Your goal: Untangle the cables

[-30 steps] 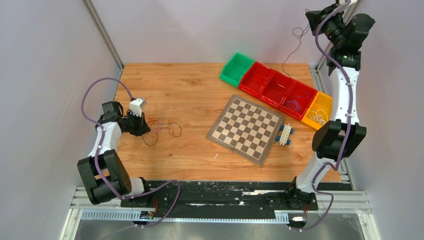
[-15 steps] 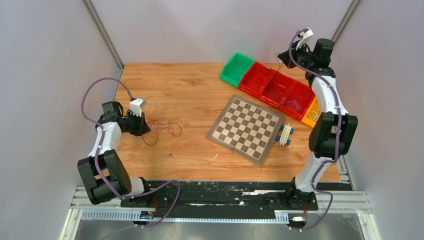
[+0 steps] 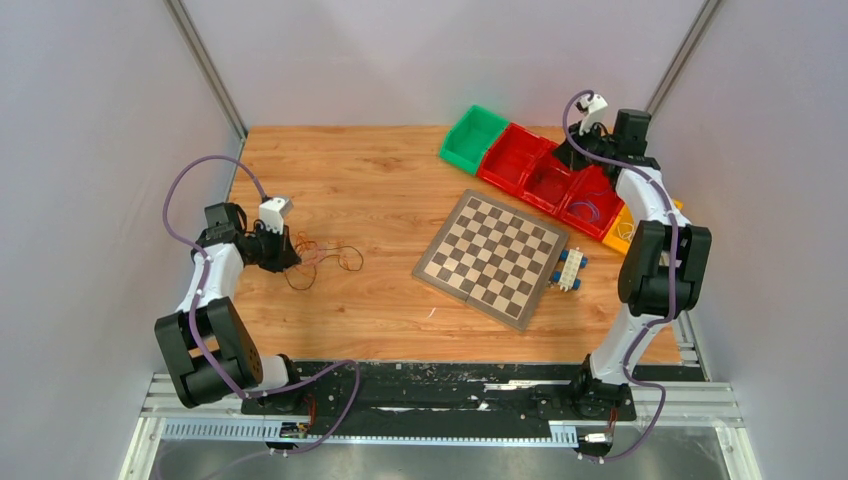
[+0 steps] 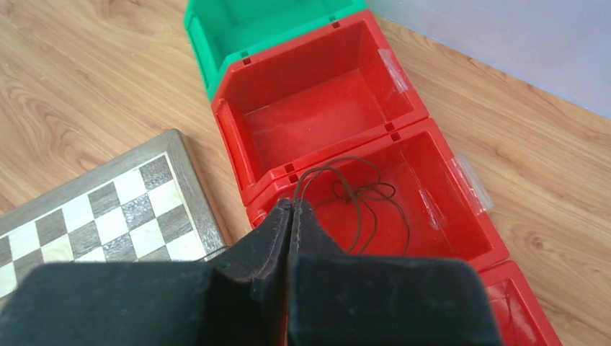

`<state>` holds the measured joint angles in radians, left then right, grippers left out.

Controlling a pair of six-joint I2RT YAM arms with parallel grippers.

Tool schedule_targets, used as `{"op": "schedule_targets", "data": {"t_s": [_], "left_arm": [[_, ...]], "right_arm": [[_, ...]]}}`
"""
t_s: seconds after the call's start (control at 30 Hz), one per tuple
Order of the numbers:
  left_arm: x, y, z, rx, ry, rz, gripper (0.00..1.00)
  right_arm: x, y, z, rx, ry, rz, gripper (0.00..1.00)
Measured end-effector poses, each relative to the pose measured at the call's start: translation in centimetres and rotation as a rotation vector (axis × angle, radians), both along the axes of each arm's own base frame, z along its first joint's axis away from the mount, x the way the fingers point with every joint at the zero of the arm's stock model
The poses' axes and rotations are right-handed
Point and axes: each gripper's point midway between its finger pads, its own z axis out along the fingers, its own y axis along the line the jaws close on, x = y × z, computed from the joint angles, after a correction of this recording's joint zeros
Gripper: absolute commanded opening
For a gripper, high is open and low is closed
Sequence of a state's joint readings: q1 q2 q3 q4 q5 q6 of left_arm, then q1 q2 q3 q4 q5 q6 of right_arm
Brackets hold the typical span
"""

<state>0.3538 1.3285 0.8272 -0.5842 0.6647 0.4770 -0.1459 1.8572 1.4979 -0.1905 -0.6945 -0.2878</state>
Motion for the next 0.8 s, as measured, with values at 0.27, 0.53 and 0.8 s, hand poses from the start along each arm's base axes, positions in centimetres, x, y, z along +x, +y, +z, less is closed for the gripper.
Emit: {"op": "schedule_targets", "data": {"t_s": [0.27,0.53,0.8], "left_arm": [[0.0,0.1,-0.3,-0.001,0.013,0.002,0.00],[-0.1,0.1,-0.7,-0.002,0.026,0.004,0.00],[-0.2,0.1,-0.9,-0.003,0.037,0.005,0.00]], "right_arm": [[1.1,-0.6,-2.9,-0.062,0.048,-0.003,0.00],[2.4,-0.8,-9.0,-0.152,0.152,-0.013,0.04],[4.1,-1.5,-7.2,-0.210,0.095,-0.039,0.60]]}}
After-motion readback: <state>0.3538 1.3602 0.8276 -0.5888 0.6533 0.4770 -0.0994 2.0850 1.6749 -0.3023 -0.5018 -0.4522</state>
